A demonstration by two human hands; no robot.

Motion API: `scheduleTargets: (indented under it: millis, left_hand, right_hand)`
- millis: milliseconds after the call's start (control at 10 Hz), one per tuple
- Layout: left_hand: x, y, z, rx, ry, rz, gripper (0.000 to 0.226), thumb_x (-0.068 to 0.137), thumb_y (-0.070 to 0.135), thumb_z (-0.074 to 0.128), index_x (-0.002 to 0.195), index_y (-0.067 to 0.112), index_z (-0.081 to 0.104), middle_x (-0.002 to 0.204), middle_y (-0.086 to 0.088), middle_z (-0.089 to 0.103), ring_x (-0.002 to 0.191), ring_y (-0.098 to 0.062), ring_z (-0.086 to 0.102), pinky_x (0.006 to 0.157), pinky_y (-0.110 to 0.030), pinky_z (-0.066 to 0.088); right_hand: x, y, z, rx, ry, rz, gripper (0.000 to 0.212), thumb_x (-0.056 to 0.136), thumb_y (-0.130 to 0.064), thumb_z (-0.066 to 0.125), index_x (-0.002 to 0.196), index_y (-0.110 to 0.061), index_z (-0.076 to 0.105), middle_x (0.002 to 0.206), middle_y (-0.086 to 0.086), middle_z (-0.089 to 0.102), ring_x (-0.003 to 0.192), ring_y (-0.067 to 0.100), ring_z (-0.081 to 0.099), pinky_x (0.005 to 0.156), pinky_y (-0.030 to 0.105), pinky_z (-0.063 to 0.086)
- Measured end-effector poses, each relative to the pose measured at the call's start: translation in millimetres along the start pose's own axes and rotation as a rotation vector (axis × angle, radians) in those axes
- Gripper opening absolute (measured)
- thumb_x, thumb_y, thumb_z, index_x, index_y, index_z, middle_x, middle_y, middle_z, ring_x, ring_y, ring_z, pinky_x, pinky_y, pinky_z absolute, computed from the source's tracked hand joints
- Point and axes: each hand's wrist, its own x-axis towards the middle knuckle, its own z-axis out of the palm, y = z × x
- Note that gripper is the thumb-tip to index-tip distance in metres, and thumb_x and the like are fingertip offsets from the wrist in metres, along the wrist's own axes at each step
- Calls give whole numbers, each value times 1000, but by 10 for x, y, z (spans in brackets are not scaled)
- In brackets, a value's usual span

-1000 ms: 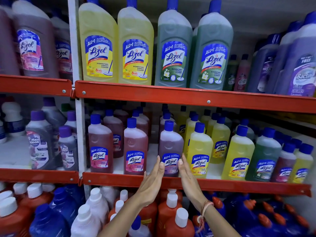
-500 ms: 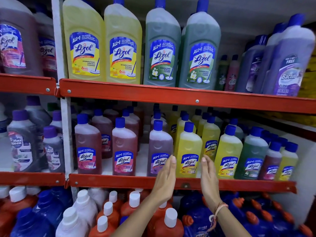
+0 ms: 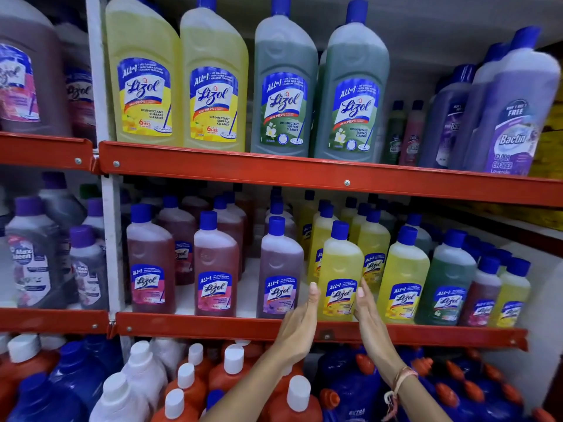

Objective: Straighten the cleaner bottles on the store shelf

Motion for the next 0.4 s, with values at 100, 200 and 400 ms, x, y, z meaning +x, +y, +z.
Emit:
scheduleTargets:
  millis: [100, 200, 400]
  left_hand:
    - [-10, 7, 14, -27, -15, 15, 88, 72, 81, 4, 135, 39, 48, 138, 2, 57, 112, -2, 49, 97, -25, 26]
    - [-13, 14, 16, -37, -15, 15, 87, 72, 80, 4, 136, 39, 46, 140, 2, 56, 114, -2, 48, 98, -24, 25]
    - [-129, 72, -41, -19, -17, 90, 63, 85, 70, 14, 134, 43, 44, 127, 19, 52, 119, 0, 45, 94, -10, 29]
  right_hand:
    - [-25, -10, -22, 5, 0, 4, 55, 86, -72, 23, 139, -60, 14, 141, -26, 29, 141, 14, 32, 117, 47, 25]
    - [-26, -26, -25, -4, 11, 16, 53, 83, -75, 24, 134, -65, 15, 150, -19, 32, 140, 15, 34, 116, 49, 27]
    - [-68, -53, -125, -59, 31, -36, 59, 87, -66, 35, 143, -51, 23, 154, -15, 30, 141, 11, 32, 115, 37, 26]
